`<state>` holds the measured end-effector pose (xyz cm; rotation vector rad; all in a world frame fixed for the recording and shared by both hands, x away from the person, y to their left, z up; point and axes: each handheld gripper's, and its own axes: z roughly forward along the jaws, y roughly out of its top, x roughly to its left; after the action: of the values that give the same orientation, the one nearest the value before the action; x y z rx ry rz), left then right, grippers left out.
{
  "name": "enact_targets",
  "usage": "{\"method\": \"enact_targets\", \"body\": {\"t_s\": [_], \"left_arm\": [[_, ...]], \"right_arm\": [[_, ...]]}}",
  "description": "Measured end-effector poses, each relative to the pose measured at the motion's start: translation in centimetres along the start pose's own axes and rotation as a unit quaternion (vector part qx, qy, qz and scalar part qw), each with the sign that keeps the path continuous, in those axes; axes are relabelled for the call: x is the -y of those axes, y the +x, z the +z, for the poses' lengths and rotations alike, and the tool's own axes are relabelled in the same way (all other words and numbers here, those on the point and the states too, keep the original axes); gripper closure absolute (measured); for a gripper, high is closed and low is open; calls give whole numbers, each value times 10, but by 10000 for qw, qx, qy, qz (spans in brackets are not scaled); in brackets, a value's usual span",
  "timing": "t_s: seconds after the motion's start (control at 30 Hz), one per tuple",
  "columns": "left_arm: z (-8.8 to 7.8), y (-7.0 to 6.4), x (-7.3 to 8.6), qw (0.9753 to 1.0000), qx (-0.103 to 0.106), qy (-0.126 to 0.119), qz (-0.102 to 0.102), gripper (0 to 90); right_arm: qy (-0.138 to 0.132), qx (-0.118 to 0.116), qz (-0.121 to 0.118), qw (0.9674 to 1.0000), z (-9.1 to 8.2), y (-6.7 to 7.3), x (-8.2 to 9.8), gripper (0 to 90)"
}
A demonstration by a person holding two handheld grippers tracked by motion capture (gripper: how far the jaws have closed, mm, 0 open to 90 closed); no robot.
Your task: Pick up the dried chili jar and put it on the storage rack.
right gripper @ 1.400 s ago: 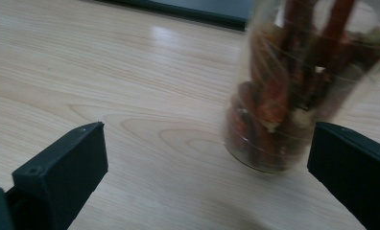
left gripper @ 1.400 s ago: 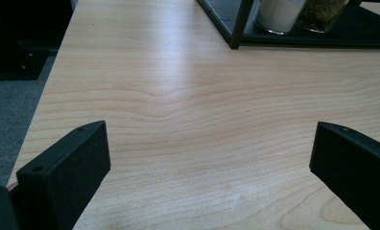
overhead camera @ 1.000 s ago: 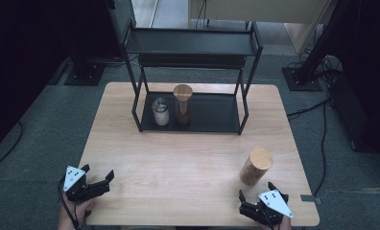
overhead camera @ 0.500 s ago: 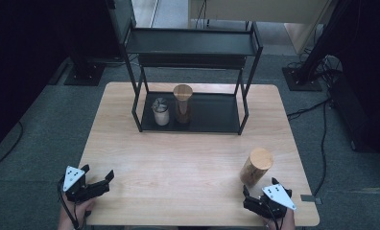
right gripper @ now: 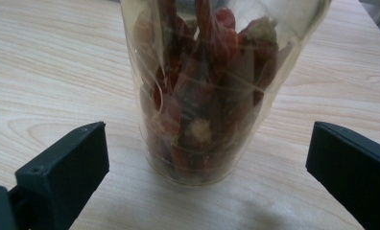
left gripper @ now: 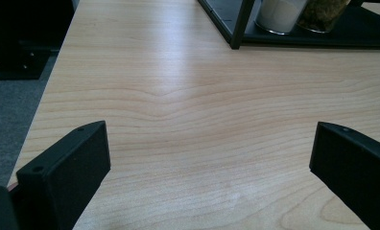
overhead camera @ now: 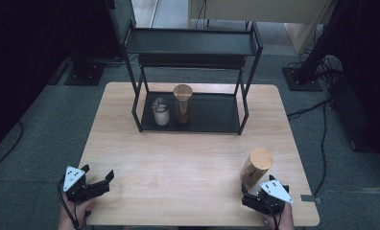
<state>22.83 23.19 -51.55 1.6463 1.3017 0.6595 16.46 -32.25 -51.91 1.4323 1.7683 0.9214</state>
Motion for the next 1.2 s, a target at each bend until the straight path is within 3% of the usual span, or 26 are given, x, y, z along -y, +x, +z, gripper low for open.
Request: {"method": "enact_targets", "body": {"t_s": [0.13, 0.37, 0.5, 0.77, 1.2], "left_arm": [[0, 0, 0, 10000, 2, 5, -4, 5], [0, 0, 0, 10000, 6, 3, -12, 5], [0, 0, 0, 10000, 13, 5, -22, 5], [0, 0, 0, 10000, 15, 2, -21, 5], [0, 0, 0, 10000, 18, 8, -13, 5]], "right_arm": [[-75, -29, 112, 9999, 1, -1, -4, 43], [-107, -108, -12, 9999, 8, 0, -12, 82], [-123, -143, 32, 9998, 11, 0, -15, 104], [-205, -59, 167, 9996, 15, 1, -22, 199], [-255, -47, 307, 9992, 17, 0, -30, 235]]}}
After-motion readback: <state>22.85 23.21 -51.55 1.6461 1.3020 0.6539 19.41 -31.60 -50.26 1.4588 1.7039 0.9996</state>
